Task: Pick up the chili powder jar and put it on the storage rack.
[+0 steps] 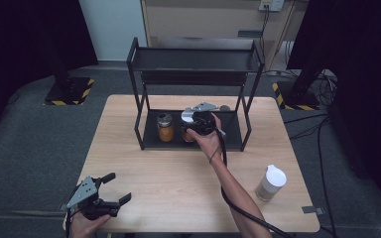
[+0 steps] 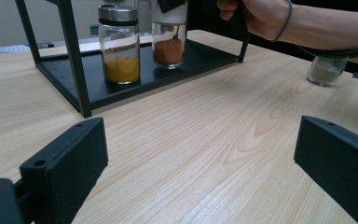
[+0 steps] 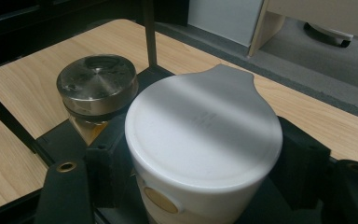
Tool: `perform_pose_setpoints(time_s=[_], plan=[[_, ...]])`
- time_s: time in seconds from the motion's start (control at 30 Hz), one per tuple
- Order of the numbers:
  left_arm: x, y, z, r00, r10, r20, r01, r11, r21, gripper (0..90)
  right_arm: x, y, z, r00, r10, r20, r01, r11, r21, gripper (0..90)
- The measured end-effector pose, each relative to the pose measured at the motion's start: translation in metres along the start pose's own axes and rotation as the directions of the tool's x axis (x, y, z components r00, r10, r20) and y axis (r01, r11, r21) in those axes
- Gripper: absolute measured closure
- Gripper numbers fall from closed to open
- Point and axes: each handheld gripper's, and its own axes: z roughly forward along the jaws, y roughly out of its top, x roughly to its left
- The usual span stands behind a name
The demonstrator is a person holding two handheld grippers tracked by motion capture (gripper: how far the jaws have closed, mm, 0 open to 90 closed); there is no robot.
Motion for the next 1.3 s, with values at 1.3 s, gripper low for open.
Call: perform_pose_setpoints(time_s=[1.3], plan=[[-0.001,0.001,0.001,0.9999,0.009,0.004,-0.009,0.9999,0.007,1.9,-0.004,0.002,-0.012,0.9996,0.027,-0.006,-0.027,0.999,-0.022,6.7]])
